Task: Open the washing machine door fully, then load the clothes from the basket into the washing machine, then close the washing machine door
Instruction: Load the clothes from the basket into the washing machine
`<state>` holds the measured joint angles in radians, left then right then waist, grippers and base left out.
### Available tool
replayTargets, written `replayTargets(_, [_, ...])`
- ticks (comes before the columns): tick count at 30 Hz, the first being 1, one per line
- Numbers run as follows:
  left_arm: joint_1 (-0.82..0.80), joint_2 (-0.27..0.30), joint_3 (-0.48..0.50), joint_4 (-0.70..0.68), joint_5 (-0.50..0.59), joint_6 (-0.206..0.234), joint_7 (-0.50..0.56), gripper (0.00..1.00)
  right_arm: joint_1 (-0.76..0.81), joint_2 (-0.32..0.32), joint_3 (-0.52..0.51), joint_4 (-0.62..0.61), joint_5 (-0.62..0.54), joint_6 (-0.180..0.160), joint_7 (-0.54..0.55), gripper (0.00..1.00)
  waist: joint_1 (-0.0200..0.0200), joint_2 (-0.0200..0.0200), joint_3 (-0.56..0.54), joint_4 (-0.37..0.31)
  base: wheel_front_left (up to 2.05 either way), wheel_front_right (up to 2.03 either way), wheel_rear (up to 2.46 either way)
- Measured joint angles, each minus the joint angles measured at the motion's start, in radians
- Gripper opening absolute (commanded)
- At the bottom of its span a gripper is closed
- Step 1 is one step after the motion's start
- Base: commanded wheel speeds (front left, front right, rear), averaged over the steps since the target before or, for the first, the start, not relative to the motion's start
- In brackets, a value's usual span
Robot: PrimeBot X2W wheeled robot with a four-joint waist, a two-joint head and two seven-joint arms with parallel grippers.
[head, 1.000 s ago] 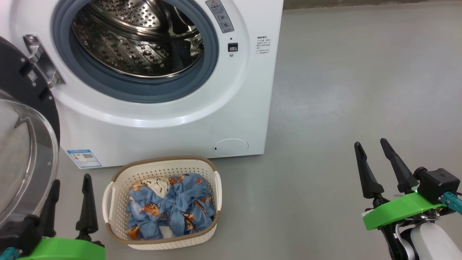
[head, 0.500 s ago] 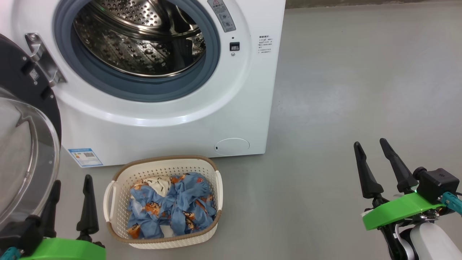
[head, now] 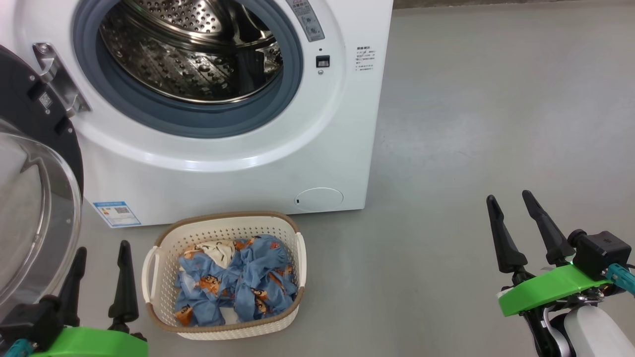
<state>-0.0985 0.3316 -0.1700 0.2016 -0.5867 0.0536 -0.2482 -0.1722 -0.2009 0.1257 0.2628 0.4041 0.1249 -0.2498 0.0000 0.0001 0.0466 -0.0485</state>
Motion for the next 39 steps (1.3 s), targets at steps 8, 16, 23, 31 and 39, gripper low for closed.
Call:
replayTargets(8, [0.0, 0.0, -0.007, 0.0, 0.006, 0.0, 0.0, 1.0, 0.0, 0.0, 0.002, 0.003, 0.0, 0.0, 0.0, 1.0, 0.0, 0.0, -0.004, 0.001, 0.0, 0.0, 0.0])
replayTargets(16, [0.0, 0.0, -0.012, 0.0, 0.007, 0.0, 0.0, 1.0, 0.0, 0.0, 0.002, 0.003, 0.0, 0.0, 0.0, 1.0, 0.0, 0.0, -0.005, 0.004, 0.16, -0.16, 0.0])
replayTargets(23, [0.0, 0.0, -0.012, 0.0, 0.006, 0.0, 0.0, 1.0, 0.0, 0.0, 0.001, 0.002, 0.0, 0.0, 0.0, 1.0, -0.0001, 0.0, 0.004, 0.01, 1.06, -1.06, 0.0])
replayTargets(31, [-0.002, 0.002, -0.013, 0.0, 0.005, 0.0, 0.0, 1.0, 0.0, 0.004, -0.001, 0.001, 0.0, 0.0, 0.0, 1.0, 0.0, 0.0, 0.015, 0.015, 1.55, -1.55, 0.0])
replayTargets(39, [-0.003, 0.004, -0.014, 0.0, 0.005, 0.002, 0.0, 1.0, 0.0, 0.007, -0.003, -0.002, 0.0, 0.0, 0.0, 1.0, 0.0001, 0.0, 0.018, 0.019, 1.01, -1.01, 0.0])
